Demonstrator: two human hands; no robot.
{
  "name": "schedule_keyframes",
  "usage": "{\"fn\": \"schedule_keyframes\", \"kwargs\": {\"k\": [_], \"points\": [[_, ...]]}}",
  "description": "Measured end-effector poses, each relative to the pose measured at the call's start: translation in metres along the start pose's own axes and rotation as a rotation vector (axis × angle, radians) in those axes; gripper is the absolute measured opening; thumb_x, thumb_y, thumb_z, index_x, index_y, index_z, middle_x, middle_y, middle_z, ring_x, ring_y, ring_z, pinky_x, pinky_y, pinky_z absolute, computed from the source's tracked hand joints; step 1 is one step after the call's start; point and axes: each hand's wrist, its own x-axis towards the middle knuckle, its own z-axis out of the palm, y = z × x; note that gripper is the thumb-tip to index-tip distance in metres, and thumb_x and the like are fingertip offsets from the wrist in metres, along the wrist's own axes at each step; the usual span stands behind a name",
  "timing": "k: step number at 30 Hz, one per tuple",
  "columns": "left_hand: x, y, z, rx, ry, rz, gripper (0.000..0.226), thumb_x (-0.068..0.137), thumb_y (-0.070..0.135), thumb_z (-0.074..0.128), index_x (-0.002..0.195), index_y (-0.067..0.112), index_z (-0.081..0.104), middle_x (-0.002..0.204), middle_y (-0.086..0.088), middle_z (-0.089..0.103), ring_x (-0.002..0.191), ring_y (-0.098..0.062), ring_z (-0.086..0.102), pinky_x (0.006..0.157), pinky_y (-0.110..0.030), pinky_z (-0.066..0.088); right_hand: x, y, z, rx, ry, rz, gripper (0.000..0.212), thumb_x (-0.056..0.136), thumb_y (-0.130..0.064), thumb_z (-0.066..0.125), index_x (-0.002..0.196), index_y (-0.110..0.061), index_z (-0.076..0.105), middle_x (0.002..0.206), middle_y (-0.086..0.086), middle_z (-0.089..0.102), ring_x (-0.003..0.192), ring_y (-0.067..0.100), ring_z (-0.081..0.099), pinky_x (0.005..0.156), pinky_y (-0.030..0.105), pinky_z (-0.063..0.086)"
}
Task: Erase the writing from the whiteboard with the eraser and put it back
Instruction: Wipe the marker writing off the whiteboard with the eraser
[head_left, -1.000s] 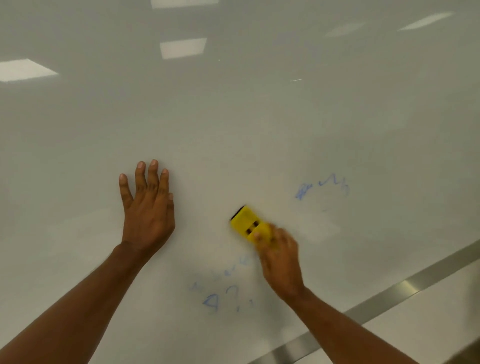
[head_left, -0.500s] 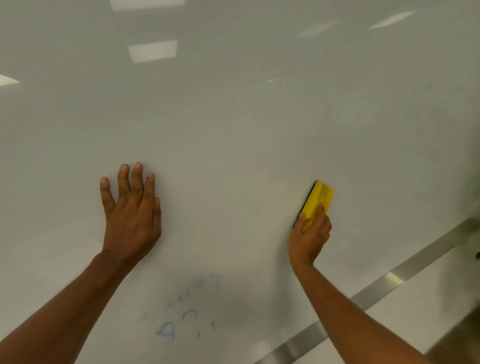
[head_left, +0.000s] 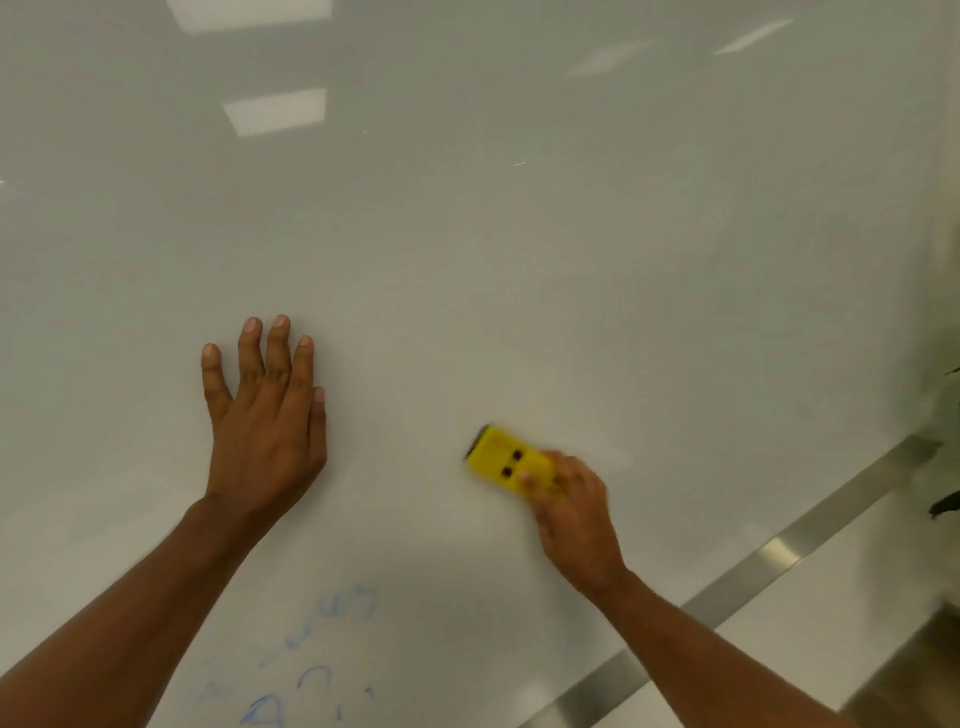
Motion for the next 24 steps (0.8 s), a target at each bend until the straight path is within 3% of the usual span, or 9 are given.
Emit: {"fn": "schedule_keyframes", "kwargs": {"k": [4, 7, 9, 11, 14, 16, 18, 21, 24], "points": [[0.001, 0.003, 0.002, 0.016, 0.006, 0.014, 0.057, 0.103, 0.025, 0.028, 0.155, 0.002, 0.021, 0.165, -0.018, 0.012, 0.154, -0.035, 0.002, 0.12, -0.06, -0.007, 0.0, -0.019, 0.008, 0.188, 0.317, 0.998, 0.049, 0.098, -0.016, 0.056, 0.144, -0.009, 0.042, 0.135, 0.026, 0.049, 0.122, 0.046, 0.046, 0.103, 0.053, 0.039], [0.001, 0.003, 0.002, 0.017, 0.016, 0.014, 0.057, 0.103, 0.025, 0.029, 0.155, 0.003, 0.02, 0.165, -0.017, 0.011, 0.154, -0.035, 0.003, 0.12, -0.059, -0.008, 0.017, -0.041, 0.009, 0.283, 0.389, 1.229, 0.053, 0.095, -0.011, 0.061, 0.144, -0.002, 0.041, 0.132, 0.031, 0.049, 0.122, 0.051, 0.046, 0.102, 0.054, 0.036], [0.001, 0.002, 0.002, 0.016, 0.02, 0.017, 0.057, 0.103, 0.024, 0.03, 0.155, 0.003, 0.02, 0.165, -0.017, 0.011, 0.154, -0.035, 0.003, 0.12, -0.059, -0.008, 0.026, -0.055, 0.007, 0.288, 0.38, 1.164, 0.052, 0.096, -0.014, 0.06, 0.143, -0.003, 0.042, 0.133, 0.029, 0.049, 0.121, 0.048, 0.046, 0.101, 0.052, 0.037], [0.0, 0.002, 0.003, 0.016, 0.024, 0.025, 0.057, 0.103, 0.023, 0.031, 0.155, 0.003, 0.02, 0.165, -0.018, 0.011, 0.154, -0.036, 0.005, 0.121, -0.059, -0.006, 0.027, -0.073, 0.007, 0.256, 0.322, 0.95, 0.049, 0.098, -0.021, 0.058, 0.143, -0.01, 0.044, 0.137, 0.024, 0.048, 0.123, 0.042, 0.045, 0.102, 0.049, 0.039], [-0.004, -0.001, 0.002, 0.018, 0.018, 0.03, 0.056, 0.103, 0.022, 0.032, 0.154, 0.002, 0.023, 0.165, -0.019, 0.012, 0.153, -0.037, 0.006, 0.122, -0.058, -0.002, 0.014, -0.092, 0.01, 0.197, 0.125, 0.39, 0.051, 0.098, -0.029, 0.055, 0.147, -0.027, 0.041, 0.142, 0.017, 0.045, 0.122, 0.037, 0.048, 0.1, 0.046, 0.042], [-0.009, -0.004, 0.0, 0.027, 0.008, 0.021, 0.055, 0.103, 0.023, 0.032, 0.153, 0.001, 0.026, 0.164, -0.021, 0.014, 0.153, -0.037, 0.007, 0.122, -0.058, 0.001, 0.003, -0.09, 0.012, 0.13, -0.032, -0.049, 0.061, 0.094, -0.021, 0.06, 0.148, -0.037, 0.037, 0.141, 0.012, 0.045, 0.115, 0.036, 0.052, 0.094, 0.044, 0.045], [-0.016, -0.01, -0.002, 0.033, 0.003, 0.015, 0.054, 0.103, 0.022, 0.033, 0.152, 0.001, 0.028, 0.164, -0.022, 0.015, 0.153, -0.037, 0.007, 0.122, -0.058, 0.003, 0.001, -0.079, 0.011, 0.062, -0.134, -0.339, 0.066, 0.09, -0.015, 0.061, 0.146, -0.042, 0.039, 0.14, 0.009, 0.047, 0.113, 0.032, 0.052, 0.092, 0.041, 0.044], [-0.034, -0.024, -0.008, 0.035, 0.015, -0.003, 0.056, 0.103, 0.022, 0.034, 0.154, 0.002, 0.025, 0.164, -0.021, 0.011, 0.153, -0.038, 0.007, 0.122, -0.058, 0.002, 0.022, -0.065, 0.006, 0.079, -0.074, -0.318, 0.058, 0.092, -0.019, 0.061, 0.144, -0.04, 0.044, 0.135, 0.01, 0.053, 0.113, 0.033, 0.051, 0.092, 0.042, 0.042], [-0.059, -0.042, -0.018, 0.043, 0.003, -0.055, 0.058, 0.103, 0.023, 0.034, 0.155, 0.002, 0.021, 0.165, -0.022, 0.008, 0.153, -0.039, 0.005, 0.123, -0.056, -0.001, 0.048, -0.063, 0.003, 0.187, 0.132, 0.17, 0.059, 0.095, -0.023, 0.061, 0.148, -0.031, 0.038, 0.135, 0.015, 0.047, 0.116, 0.039, 0.049, 0.096, 0.049, 0.046]]}}
